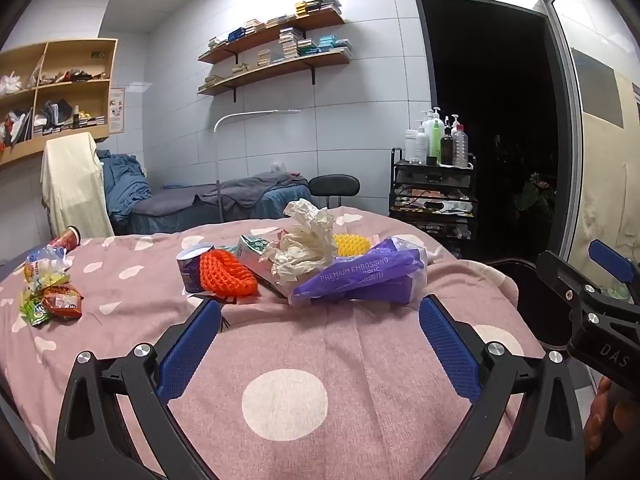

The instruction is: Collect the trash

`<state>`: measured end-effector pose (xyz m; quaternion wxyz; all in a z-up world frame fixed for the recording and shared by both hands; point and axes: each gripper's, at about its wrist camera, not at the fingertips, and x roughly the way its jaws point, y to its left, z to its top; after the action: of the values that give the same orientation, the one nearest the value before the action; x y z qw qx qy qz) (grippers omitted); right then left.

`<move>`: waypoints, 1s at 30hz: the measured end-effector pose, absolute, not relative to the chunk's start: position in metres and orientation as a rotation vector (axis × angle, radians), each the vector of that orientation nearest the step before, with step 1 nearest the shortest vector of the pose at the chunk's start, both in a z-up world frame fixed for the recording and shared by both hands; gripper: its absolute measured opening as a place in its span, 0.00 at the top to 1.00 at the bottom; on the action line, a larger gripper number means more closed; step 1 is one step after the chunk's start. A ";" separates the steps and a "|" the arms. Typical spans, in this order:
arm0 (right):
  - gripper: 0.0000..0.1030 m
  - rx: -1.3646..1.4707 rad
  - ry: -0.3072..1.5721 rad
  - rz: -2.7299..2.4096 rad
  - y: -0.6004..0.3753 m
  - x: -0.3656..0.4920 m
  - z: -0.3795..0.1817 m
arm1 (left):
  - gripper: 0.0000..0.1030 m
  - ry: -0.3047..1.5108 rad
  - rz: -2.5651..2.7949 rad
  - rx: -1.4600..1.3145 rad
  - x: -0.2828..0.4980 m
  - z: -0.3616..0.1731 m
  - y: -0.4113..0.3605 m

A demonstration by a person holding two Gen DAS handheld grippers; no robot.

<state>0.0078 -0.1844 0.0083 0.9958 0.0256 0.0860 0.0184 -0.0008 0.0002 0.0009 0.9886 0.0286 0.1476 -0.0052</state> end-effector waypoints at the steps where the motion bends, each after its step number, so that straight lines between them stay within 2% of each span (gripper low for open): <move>1: 0.04 0.052 0.173 0.036 -0.185 0.008 0.008 | 0.05 0.290 -0.008 0.057 -0.001 0.002 0.000; 30: 0.04 0.051 0.198 0.048 -0.173 0.010 0.000 | 0.05 0.294 -0.001 0.044 -0.003 -0.002 0.008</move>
<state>0.0104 -0.1732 0.0000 0.9945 0.0253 0.0990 0.0240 -0.0034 0.0077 -0.0023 0.9890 0.0221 0.1462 -0.0007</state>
